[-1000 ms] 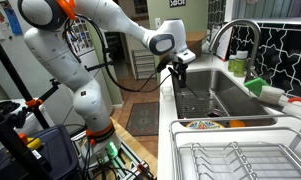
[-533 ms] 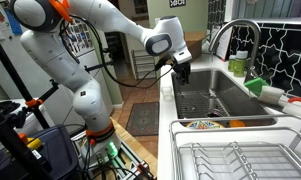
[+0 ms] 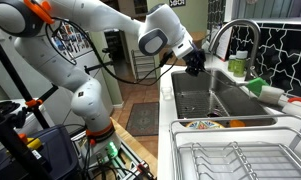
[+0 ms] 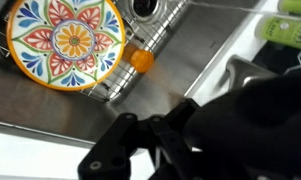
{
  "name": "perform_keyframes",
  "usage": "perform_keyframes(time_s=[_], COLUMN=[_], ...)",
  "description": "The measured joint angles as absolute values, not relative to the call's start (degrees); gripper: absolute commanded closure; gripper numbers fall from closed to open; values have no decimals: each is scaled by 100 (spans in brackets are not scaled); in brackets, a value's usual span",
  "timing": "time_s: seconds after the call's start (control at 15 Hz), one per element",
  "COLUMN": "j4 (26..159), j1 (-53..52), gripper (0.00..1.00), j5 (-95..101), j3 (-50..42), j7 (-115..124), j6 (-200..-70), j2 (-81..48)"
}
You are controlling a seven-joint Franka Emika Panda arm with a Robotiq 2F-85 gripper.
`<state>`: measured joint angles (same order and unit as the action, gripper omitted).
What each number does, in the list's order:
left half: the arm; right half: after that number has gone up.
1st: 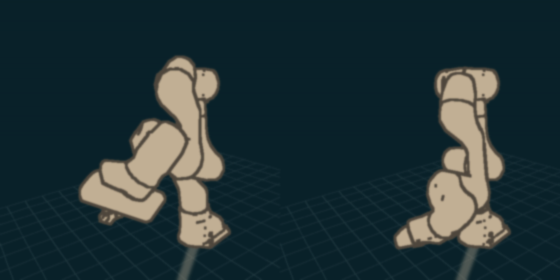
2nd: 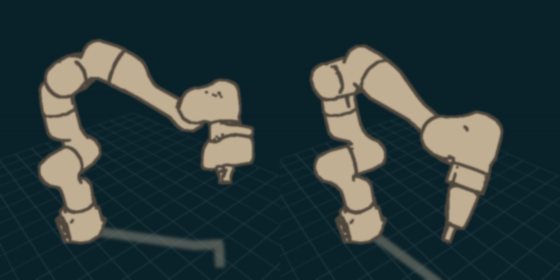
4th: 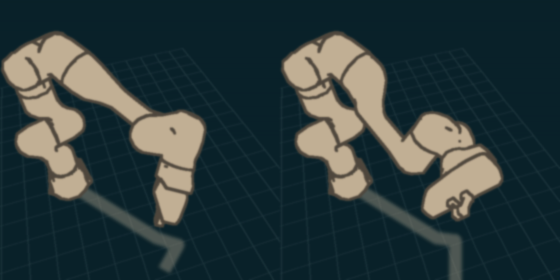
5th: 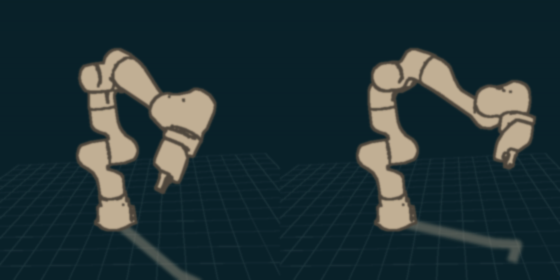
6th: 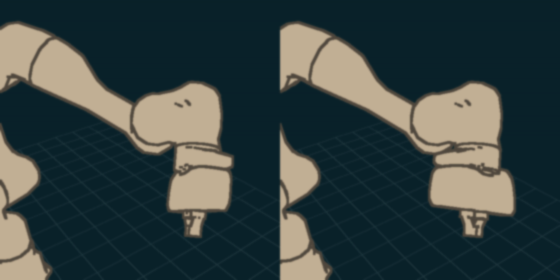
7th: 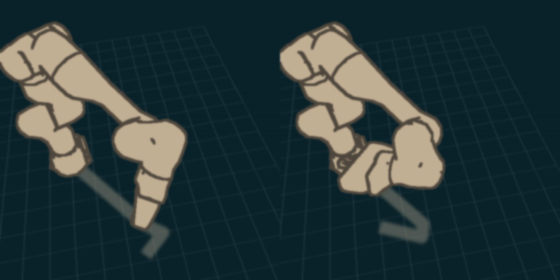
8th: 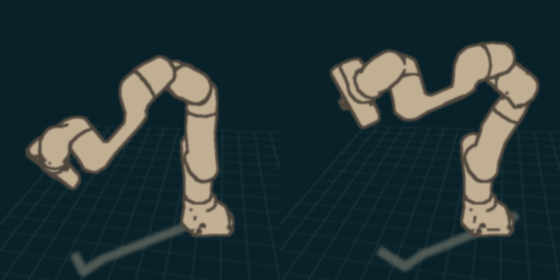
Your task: Pick up the spoon in the dishes drying rack and rinse it on the tap running tap water twice before putting it back in the dishes washing rack
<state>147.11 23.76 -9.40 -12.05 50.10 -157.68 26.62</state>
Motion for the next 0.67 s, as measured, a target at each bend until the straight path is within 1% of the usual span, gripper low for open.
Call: perform_keyframes(time_s=[0.13, 0.4, 0.47, 0.67], j4=[14690, 14703, 14706, 14705], j1=[2604, 3428, 3549, 3597], gripper=[98, 98, 93, 93], j5=[-979, -972, -977, -977], j3=[-1330, -1376, -1394, -1368], j7=[5011, 5056, 5051, 5028], j6=[-15920, -15932, -15924, -15923], j2=[2835, 3092, 3135, 3134])
